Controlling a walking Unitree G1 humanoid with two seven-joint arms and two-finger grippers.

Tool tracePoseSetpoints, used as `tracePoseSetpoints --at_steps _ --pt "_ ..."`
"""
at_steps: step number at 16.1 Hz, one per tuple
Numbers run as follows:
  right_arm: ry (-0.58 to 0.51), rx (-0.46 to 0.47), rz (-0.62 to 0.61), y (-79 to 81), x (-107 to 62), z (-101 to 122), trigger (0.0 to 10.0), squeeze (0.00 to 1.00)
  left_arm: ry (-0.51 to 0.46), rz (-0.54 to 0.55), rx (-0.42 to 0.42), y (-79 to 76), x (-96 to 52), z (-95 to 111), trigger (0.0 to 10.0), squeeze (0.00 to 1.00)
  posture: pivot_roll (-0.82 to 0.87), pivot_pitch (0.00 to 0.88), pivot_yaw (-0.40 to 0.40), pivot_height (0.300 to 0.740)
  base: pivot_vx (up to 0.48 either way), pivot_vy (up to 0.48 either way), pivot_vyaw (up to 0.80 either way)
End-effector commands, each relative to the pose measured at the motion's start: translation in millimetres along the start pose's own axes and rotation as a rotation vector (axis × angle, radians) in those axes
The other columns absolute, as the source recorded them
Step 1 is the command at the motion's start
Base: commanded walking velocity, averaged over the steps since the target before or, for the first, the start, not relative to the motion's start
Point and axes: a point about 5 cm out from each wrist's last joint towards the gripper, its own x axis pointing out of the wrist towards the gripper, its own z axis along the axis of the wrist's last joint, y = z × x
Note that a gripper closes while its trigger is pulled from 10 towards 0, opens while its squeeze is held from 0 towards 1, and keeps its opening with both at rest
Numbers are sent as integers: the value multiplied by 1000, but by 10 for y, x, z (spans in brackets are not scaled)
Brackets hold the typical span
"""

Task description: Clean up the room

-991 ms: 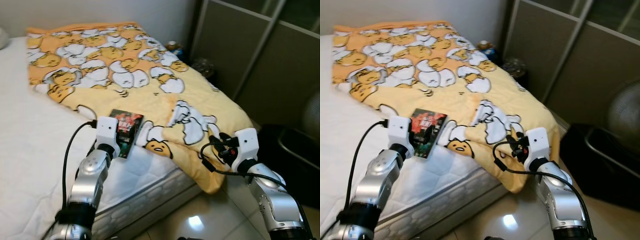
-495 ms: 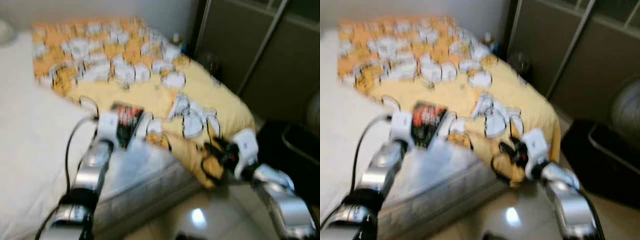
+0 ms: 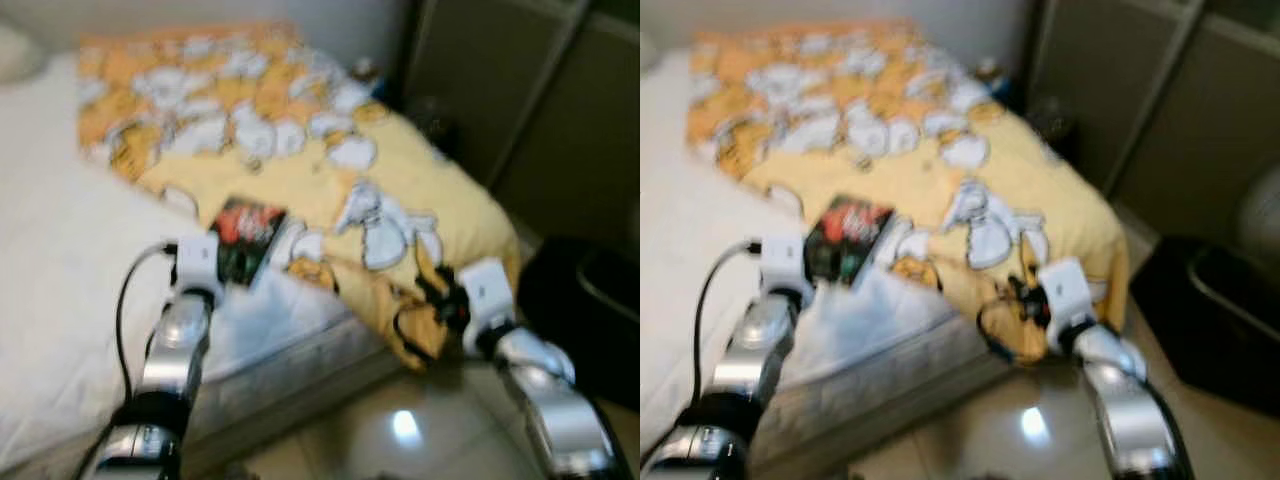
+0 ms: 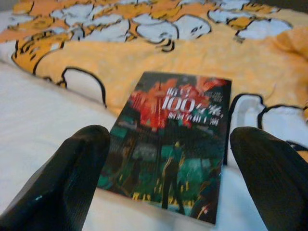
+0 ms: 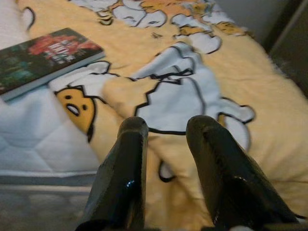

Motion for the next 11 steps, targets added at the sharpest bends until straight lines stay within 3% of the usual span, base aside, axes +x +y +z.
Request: tracePoseSetpoints --at_steps 1,6,7,8,9,10,11 --pt "-80 49 -6 -31 -2 123 10000 0 -90 -19 -2 2 6 166 10000 0 -116 0 -25 740 0 0 0" --pt "-80 64 -48 -113 110 162 10000 0 -55 -7 10 38 56 145 10000 0 -100 0 -33 740 0 0 0" --pt "-80 66 -51 -123 112 160 10000 0 19 -6 1 34 92 65 10000 0 -101 0 -36 740 0 0 0" --pt "-81 68 -50 -118 131 158 10000 0 78 5 -58 42 120 -28 10000 0 -110 0 -33 740 0 0 0" --pt "-81 63 -48 -113 148 163 10000 0 96 29 -70 65 135 -55 10000 0 -118 6 -30 740 0 0 0" --pt "-87 57 -41 -99 185 190 10000 0 98 67 -142 105 173 -43 10000 0 -136 16 -25 740 0 0 0" --pt "-97 53 -31 -91 205 230 10000 0 90 84 -193 126 208 4 10000 482 -144 19 -23 740 0 0 0"
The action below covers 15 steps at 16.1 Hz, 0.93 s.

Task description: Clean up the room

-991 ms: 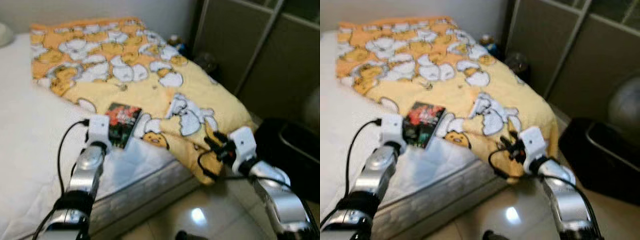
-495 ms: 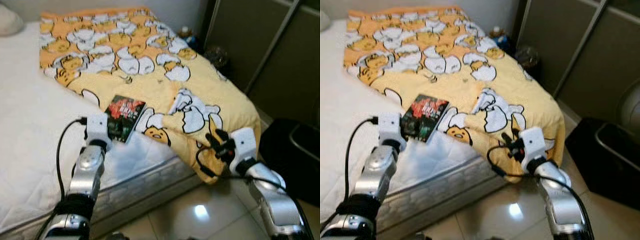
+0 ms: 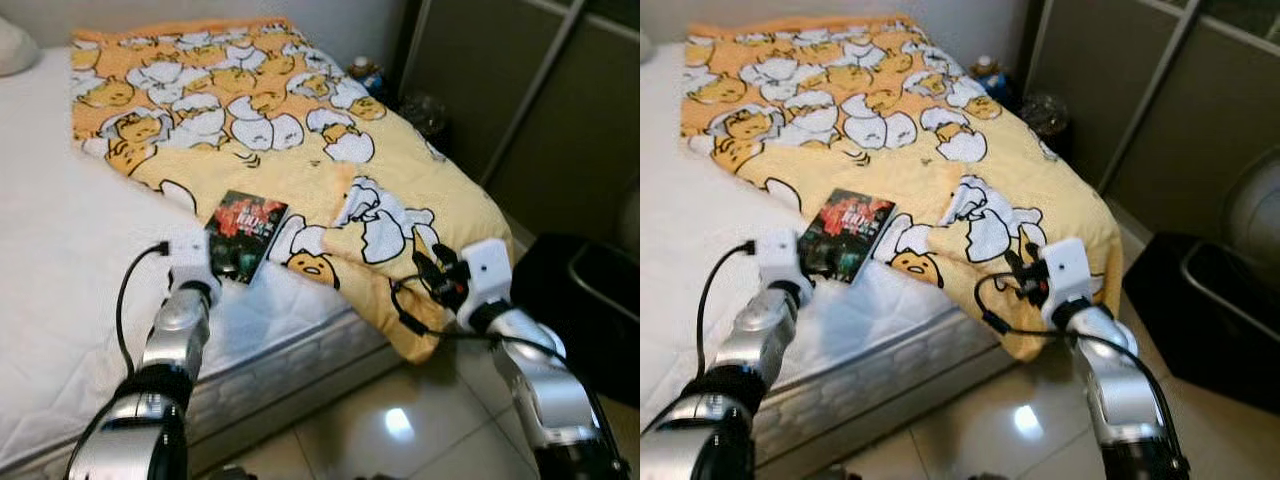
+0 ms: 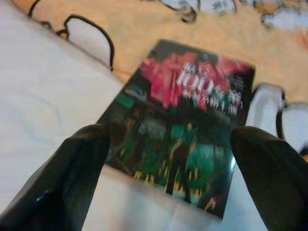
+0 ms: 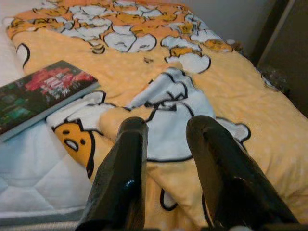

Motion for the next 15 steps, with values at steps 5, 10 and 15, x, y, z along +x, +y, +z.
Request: tracePoseSetpoints --at_steps 5,10,15 --pt "-18 -28 28 -67 -42 155 10000 0 62 75 -305 62 120 113 10000 1000 -225 64 -3 740 0 0 0" --pt "-20 -8 41 -117 -134 225 10000 0 114 154 -424 176 91 -5 10000 1000 -248 96 -14 740 0 0 0" --pt "-57 41 102 -71 -33 390 10000 0 195 152 -678 139 28 -230 10000 1000 -243 122 -31 740 0 0 0"
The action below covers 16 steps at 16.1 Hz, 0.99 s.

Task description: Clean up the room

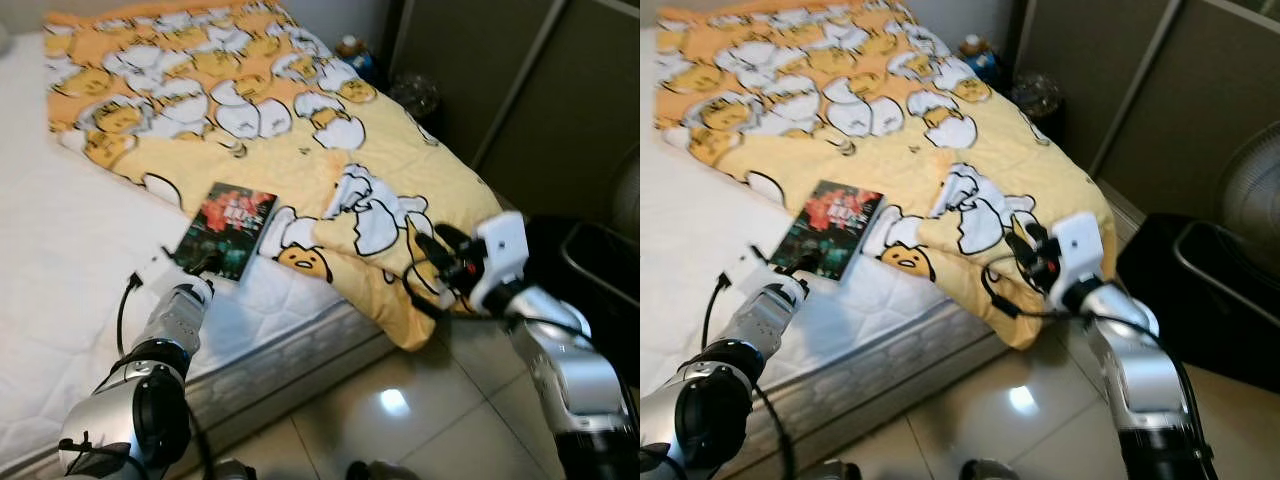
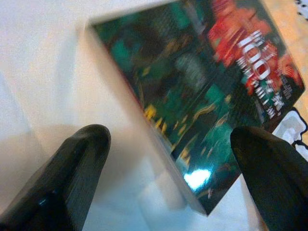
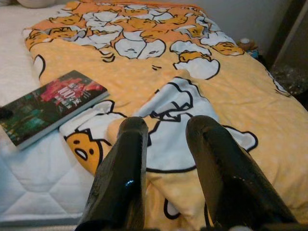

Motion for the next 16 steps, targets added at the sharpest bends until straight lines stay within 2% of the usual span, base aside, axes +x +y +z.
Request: tracePoseSetpoints --at_steps 1,3,4,5,6,7,8,9,12,15,16 --pt "-14 21 21 11 -5 55 10000 0 8 -15 -89 -12 -1 -33 10000 1000 -238 115 -36 740 0 0 0" --pt "13 5 54 27 -7 43 10000 0 -7 -38 -90 -26 0 -11 10000 973 -242 151 -42 740 0 0 0" --pt "22 2 74 40 -22 47 10000 0 -4 -48 -97 -38 2 -8 10000 569 -246 168 -43 740 0 0 0" --pt "65 -23 169 100 -59 21 10000 0 3 -55 -60 -33 -1 -25 10000 0 -253 180 -42 740 0 0 0" --pt "102 -23 257 155 -104 -1 10000 0 -15 -72 -63 -22 -6 -20 10000 0 -258 197 -44 740 0 0 0" --pt "118 8 315 198 -154 2 10000 0 -38 -89 -111 -1 -12 1 10000 0 -261 221 -43 740 0 0 0" --pt "119 16 330 219 -184 5 10000 0 -55 -108 -133 12 -17 17 10000 0 -264 240 -40 740 0 0 0" --pt "116 30 326 238 -212 -1 10000 0 -84 -161 -160 18 -28 40 10000 0 -270 259 -33 740 0 0 0" --pt "123 32 325 266 -286 7 10000 0 -91 -242 -220 2 -40 47 10000 0 -274 274 -30 740 0 0 0" --pt "145 54 307 213 -394 9 10000 0 -101 -407 -300 -91 -57 102 10000 0 -279 281 -39 740 0 0 0" --pt "146 54 305 206 -399 13 10000 0 -105 -423 -307 -92 -61 113 10000 0 -279 279 -40 740 0 0 0"
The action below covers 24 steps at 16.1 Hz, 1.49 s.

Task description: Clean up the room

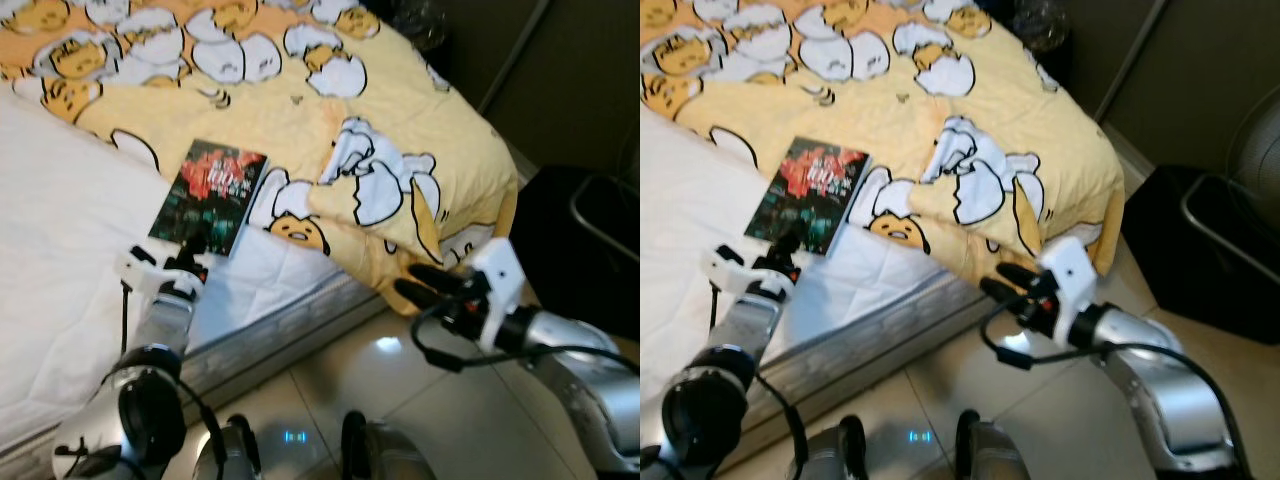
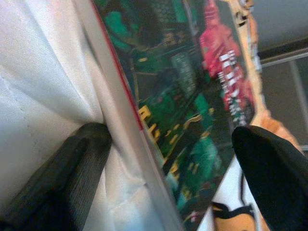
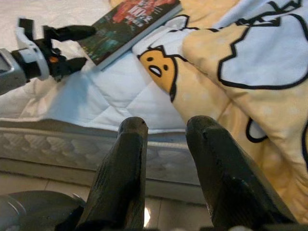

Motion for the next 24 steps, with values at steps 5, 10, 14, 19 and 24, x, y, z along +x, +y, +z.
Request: tracePoseSetpoints --at_steps 5,10,14,19,24 --pt "6 5 -21 -7 -65 37 10000 0 85 -156 -13 -26 -47 -30 10000 0 -281 263 -38 740 0 0 0" --pt "8 13 -32 -13 -45 14 10000 0 97 -144 83 180 -200 125 10000 0 -265 251 -40 740 0 0 0" --pt "2 10 -32 -20 -24 25 10000 0 168 -277 146 172 -286 262 10000 0 -251 227 -24 740 0 0 0" --pt "-14 15 -42 -49 -19 16 10000 0 189 -318 180 138 -311 415 10000 0 -225 188 -17 740 0 0 0" --pt "-35 24 -30 -53 63 61 10000 0 84 -167 142 4 -77 233 10000 0 -225 204 -36 740 0 0 0"
